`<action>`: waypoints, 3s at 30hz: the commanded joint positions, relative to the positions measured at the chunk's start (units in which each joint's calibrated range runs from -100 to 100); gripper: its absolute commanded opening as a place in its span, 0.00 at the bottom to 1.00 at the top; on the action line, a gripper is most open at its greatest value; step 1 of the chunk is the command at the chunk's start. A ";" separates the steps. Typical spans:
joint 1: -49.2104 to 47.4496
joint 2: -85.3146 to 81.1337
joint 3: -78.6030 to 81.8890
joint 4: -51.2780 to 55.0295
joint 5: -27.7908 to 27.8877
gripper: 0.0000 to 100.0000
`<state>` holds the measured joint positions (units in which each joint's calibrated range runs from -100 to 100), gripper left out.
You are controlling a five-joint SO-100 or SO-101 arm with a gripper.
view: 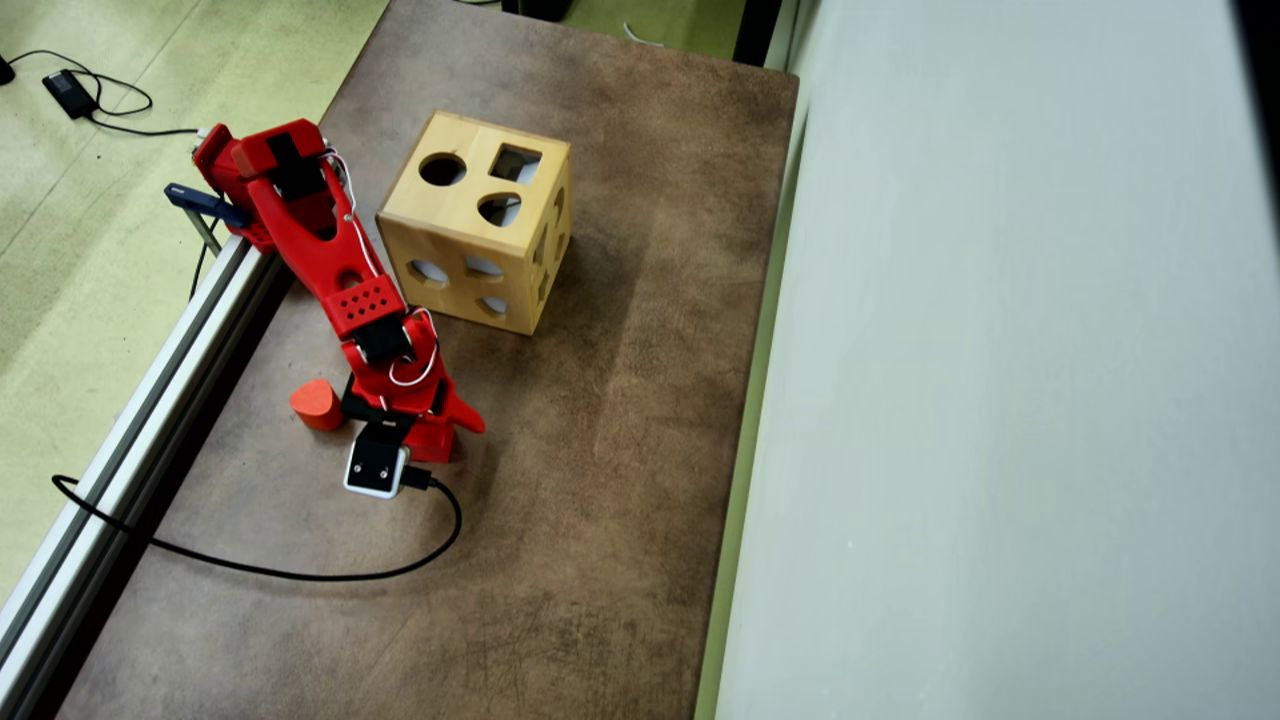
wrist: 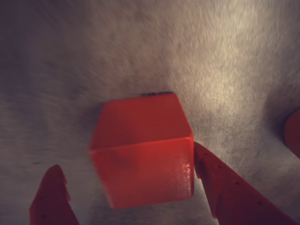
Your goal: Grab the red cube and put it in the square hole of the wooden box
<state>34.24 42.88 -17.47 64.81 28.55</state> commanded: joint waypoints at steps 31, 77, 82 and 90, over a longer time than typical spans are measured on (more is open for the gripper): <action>-0.37 -0.89 -3.73 0.45 -1.12 0.02; -17.82 -48.44 -3.55 33.42 -15.34 0.02; -25.33 -49.72 -1.76 33.42 -18.27 0.02; -39.44 -55.49 8.71 33.42 -26.37 0.02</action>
<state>0.40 -6.78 -10.97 97.82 5.05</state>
